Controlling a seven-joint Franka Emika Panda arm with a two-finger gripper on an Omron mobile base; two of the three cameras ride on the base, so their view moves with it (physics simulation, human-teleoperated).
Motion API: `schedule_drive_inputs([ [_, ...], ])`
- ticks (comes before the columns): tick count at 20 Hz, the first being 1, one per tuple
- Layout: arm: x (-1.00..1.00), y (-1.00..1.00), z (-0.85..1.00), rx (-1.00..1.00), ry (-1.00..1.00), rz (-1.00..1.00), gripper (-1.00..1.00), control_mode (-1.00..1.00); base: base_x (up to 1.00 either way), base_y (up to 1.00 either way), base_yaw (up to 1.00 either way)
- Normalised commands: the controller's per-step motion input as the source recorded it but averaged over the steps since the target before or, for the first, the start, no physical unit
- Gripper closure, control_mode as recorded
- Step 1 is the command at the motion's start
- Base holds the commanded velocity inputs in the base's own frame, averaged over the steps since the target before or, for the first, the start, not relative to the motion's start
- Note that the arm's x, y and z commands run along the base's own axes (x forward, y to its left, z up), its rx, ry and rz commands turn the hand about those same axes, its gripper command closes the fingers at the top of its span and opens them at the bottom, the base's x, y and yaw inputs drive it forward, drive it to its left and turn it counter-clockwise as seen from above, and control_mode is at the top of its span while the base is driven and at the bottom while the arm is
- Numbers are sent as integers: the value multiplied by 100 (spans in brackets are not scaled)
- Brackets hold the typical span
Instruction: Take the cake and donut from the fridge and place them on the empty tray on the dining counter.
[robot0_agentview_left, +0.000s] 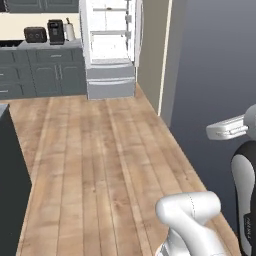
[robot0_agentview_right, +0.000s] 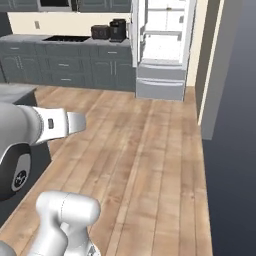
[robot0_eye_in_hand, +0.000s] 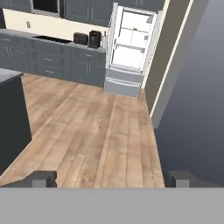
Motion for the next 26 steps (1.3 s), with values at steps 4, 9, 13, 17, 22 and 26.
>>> schedule_drive_inputs([
  [4, 0, 0, 0, 0, 0, 0, -100, 100, 100, 21, -5],
  [9, 0, 0, 0, 0, 0, 0, -100, 100, 100, 8, -3],
  [13, 0, 0, 0, 0, 0, 0, -100, 100, 100, -5, -5],
  [17, 0, 0, 0, 0, 0, 0, -100, 100, 100, -11, -5],
  [22, 0, 0, 0, 0, 0, 0, -100, 100, 100, 0, -5],
  [26, 0, 0, 0, 0, 0, 0, -100, 100, 100, -4, -4],
])
